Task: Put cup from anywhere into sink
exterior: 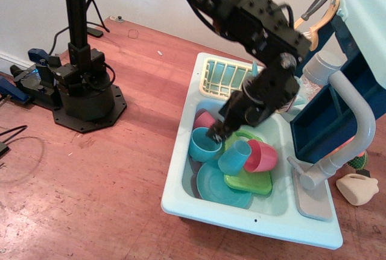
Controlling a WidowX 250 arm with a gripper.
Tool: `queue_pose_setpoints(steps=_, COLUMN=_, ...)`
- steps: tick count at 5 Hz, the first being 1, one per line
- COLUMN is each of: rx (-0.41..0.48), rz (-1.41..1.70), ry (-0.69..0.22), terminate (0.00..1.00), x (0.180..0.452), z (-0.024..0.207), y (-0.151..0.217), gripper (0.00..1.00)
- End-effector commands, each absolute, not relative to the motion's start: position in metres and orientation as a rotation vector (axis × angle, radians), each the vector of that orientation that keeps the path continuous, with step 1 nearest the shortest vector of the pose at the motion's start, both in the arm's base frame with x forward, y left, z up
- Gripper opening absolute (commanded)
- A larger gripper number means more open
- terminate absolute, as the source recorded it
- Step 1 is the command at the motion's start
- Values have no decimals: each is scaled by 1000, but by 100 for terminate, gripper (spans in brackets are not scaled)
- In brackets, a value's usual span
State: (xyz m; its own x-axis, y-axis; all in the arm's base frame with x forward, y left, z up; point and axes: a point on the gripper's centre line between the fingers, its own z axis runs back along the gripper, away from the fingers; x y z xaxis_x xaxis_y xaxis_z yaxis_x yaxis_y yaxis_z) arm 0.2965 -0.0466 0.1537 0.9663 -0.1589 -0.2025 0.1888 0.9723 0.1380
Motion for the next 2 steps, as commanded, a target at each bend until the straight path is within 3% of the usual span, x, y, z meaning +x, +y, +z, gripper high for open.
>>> queue_pose_setpoints(steps=1, rx=197, rz=-107, ry=154, terminate=0, x=267, z=192, y=-26, gripper=100)
queue_pose_setpoints(steps=2, rx=139, rz=-77, ry=164, terminate=100, x=245, z=185, y=-35, gripper=100)
